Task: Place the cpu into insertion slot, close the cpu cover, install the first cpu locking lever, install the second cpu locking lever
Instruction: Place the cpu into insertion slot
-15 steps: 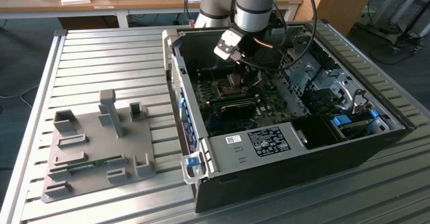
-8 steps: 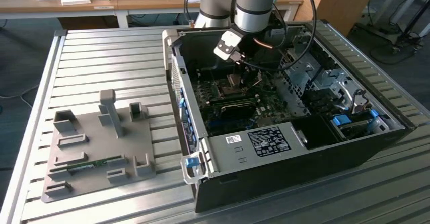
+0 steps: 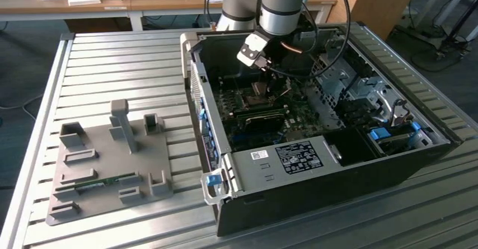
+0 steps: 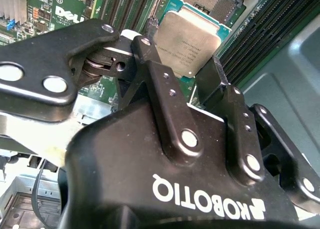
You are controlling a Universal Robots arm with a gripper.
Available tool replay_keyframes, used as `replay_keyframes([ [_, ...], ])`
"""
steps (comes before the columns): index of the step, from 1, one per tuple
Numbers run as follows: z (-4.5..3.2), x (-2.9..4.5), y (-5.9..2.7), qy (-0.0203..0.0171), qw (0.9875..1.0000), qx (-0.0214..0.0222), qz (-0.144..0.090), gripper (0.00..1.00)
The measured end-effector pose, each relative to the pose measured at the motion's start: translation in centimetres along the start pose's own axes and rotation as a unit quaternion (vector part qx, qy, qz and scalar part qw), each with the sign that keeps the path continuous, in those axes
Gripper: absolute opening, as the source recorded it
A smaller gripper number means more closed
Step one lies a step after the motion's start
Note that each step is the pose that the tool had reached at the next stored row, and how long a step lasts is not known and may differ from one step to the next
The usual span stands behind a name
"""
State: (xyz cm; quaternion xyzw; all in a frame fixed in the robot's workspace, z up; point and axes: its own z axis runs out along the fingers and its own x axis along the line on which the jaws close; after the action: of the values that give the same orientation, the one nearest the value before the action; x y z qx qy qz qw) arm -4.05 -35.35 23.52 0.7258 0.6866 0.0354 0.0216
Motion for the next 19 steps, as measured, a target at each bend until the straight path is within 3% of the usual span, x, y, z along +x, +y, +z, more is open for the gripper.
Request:
replay_keyframes([
  [4,0.03,0.02,-0.01,0.0002,1.0,0.0001,-0.002,0.54],
  [7,0.12,0.02,-0.02,0.0052,1.0,0.0003,-0.004,0.54],
  [19,0.13,0.02,-0.04,0.0072,0.9999,0.0005,-0.008,0.54],
])
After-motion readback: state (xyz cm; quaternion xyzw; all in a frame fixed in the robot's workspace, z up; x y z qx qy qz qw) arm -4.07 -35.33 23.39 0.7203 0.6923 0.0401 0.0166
